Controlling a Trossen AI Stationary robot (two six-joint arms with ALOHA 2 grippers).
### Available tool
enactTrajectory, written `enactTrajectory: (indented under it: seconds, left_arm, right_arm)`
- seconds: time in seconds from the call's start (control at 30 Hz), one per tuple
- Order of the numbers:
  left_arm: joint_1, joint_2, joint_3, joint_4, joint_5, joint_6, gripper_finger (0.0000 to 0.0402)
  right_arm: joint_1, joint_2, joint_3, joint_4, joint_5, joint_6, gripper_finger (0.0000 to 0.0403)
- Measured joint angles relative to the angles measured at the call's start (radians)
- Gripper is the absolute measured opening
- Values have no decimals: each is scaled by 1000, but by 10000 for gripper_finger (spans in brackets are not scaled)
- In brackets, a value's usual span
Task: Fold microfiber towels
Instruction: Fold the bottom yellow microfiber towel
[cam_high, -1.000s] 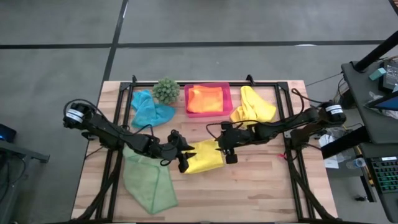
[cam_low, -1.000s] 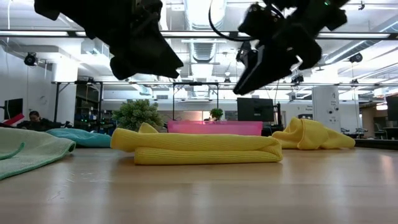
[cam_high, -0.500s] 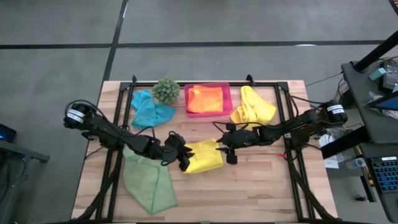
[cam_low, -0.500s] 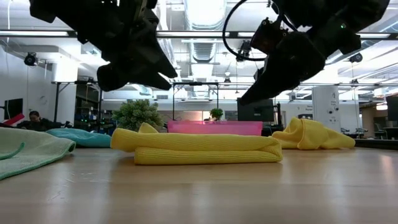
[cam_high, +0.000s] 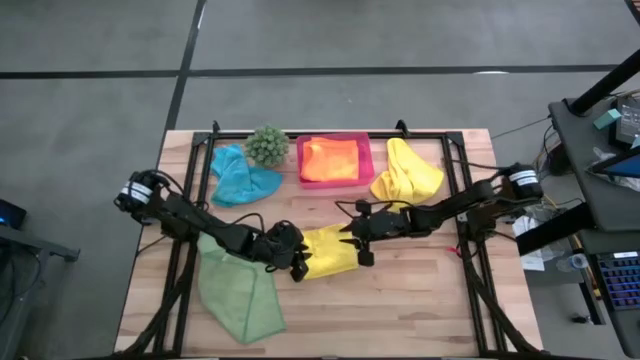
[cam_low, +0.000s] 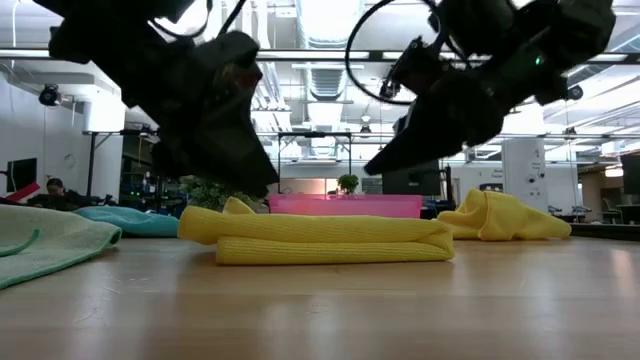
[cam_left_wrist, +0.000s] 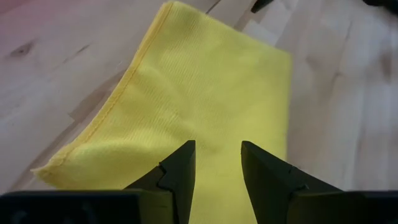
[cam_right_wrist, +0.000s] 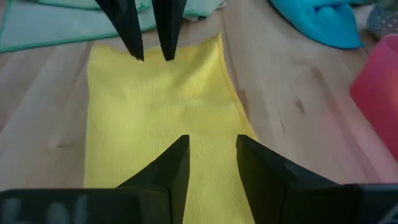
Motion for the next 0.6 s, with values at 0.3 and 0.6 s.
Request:
enactTrajectory:
  seconds: [0.3,0.6]
  left_arm:
    - [1,16,-2,-56,1,-8,114]
    - [1,21,-4,-143,25,-34,114]
  right_arm:
    - [-9,143,61,-100,82,-16,68]
    - [-7,62,76,-345,108,-35,24]
